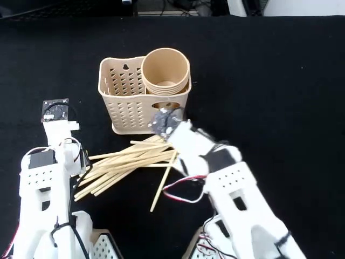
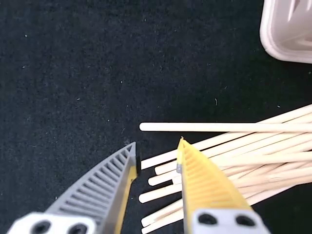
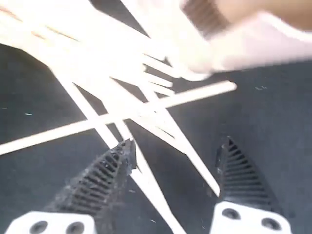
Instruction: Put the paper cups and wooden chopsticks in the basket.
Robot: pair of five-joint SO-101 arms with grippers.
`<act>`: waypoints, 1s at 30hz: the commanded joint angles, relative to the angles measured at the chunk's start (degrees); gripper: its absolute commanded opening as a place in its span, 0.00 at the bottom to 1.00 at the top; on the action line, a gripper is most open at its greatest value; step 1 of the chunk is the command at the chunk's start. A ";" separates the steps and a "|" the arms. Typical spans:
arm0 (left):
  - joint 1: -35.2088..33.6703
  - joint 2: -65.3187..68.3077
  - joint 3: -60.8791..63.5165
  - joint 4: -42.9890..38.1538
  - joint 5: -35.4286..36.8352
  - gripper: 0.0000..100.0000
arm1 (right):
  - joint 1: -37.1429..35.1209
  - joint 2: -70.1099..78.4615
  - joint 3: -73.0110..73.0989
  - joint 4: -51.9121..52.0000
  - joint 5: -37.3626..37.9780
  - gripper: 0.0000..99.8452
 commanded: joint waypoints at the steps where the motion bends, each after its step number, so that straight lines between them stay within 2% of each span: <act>1: -3.74 -1.14 -1.89 -0.62 0.53 0.15 | -4.57 4.70 -0.84 -3.25 -2.99 0.28; 4: -5.58 -1.14 -1.89 -0.79 0.53 0.15 | -6.15 10.15 -1.63 -6.51 -3.78 0.28; 13: -5.58 -1.14 -1.71 -1.05 0.62 0.15 | -7.82 25.45 -6.37 -12.75 -8.00 0.28; 19: -5.58 -1.14 -1.71 -1.14 0.62 0.15 | -5.80 27.12 -6.37 -7.12 -5.36 0.28; 30: -5.58 -1.14 -1.89 -1.23 0.70 0.15 | 6.15 15.60 -6.02 6.59 2.55 0.28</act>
